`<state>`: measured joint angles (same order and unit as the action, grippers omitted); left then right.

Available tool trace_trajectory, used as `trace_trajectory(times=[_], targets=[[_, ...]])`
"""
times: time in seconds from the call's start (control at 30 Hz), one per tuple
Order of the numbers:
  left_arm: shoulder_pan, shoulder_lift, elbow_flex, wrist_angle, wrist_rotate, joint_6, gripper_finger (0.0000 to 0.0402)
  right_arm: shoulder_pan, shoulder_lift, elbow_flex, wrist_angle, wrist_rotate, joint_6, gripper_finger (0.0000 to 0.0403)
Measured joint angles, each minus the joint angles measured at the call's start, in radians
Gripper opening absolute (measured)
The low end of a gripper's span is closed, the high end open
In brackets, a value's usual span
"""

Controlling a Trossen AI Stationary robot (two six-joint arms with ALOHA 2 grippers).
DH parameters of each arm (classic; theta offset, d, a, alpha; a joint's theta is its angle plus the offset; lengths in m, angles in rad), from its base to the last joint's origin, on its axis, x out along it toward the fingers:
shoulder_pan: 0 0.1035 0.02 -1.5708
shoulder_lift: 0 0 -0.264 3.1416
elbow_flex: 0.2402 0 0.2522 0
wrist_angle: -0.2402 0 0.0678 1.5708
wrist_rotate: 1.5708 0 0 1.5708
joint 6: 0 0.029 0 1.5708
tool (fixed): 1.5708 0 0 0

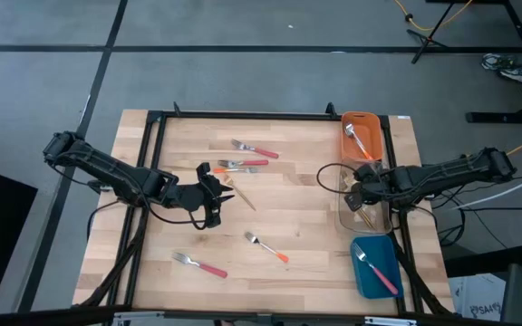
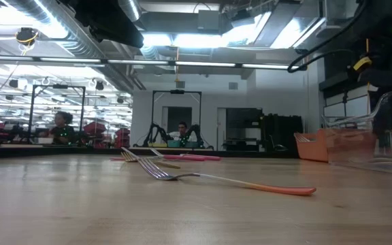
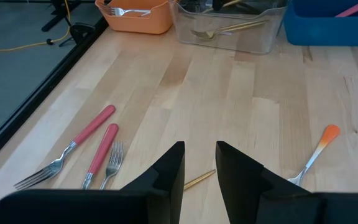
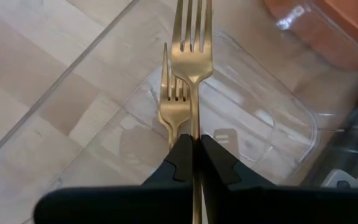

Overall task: Sort silverware by color (type)
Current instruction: Put the gold fork into the transparent bin

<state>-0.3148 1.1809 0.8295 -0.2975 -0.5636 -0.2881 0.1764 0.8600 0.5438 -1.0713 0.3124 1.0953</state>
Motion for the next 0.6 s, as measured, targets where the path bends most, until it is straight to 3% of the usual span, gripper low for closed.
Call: trace_trajectory(times=[0.6], targets=[[0.0, 0.0, 0.0, 0.0, 0.0, 0.002, 0.0085, 0.0, 0.21, 0.0, 0.024, -0.055, -0.03, 0.0001]])
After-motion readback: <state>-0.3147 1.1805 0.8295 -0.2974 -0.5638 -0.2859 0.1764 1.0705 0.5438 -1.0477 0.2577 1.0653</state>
